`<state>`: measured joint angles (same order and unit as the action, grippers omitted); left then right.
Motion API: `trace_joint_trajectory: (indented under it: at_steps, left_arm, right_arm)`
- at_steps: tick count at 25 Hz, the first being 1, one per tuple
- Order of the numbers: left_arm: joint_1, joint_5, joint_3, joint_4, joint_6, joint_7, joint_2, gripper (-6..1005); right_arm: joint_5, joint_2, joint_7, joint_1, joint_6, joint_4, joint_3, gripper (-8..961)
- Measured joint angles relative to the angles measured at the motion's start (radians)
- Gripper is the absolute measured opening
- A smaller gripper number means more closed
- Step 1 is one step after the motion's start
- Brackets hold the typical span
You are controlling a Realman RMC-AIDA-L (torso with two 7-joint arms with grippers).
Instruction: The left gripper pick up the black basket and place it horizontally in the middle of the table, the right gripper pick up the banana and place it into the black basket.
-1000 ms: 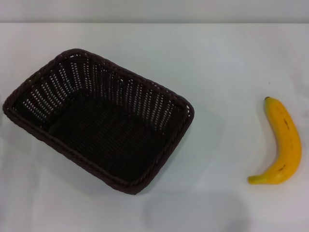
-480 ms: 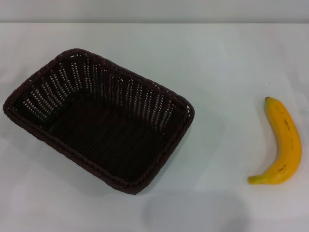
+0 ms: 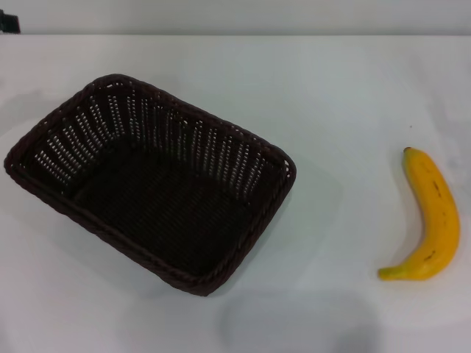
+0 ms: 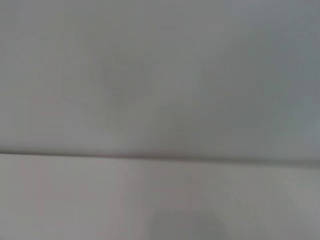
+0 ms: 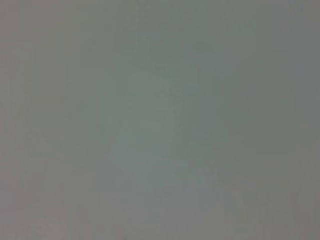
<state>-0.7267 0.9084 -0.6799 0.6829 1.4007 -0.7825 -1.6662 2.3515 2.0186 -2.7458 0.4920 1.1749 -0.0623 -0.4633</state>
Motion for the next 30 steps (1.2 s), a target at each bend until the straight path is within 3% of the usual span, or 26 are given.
trace_joint_trajectory:
  at_steps: [2,4,9,12,24,30]
  left_arm:
    - [-0.062,-0.096,-0.001,0.004,0.025,-0.001,-0.007,838]
    - [-0.101,-0.154,-0.001,0.005,0.029,-0.009,-0.030,837]
    - [-0.157,-0.270,-0.003,-0.013,0.040,-0.031,-0.086,834]
    - [-0.184,-0.318,-0.017,-0.046,0.061,-0.030,-0.106,833]
    - [-0.196,-0.412,-0.054,-0.066,0.040,0.017,-0.146,816]
    - [-0.190,-0.445,-0.054,-0.079,-0.022,0.017,-0.185,765]
  right_arm:
    - [0.000,0.001,0.000,0.000,0.000,0.003,0.000,840]
    - [0.000,0.002,0.000,0.001,0.000,0.006,0.000,840]
    - [0.000,0.005,0.000,0.002,0.000,0.009,0.000,840]
    - [0.000,0.005,0.000,-0.002,0.001,0.010,0.002,840]
    - [0.000,-0.001,0.001,0.003,0.005,0.003,0.038,840]
    - [0.000,-0.002,0.002,0.004,0.005,0.001,0.049,840]
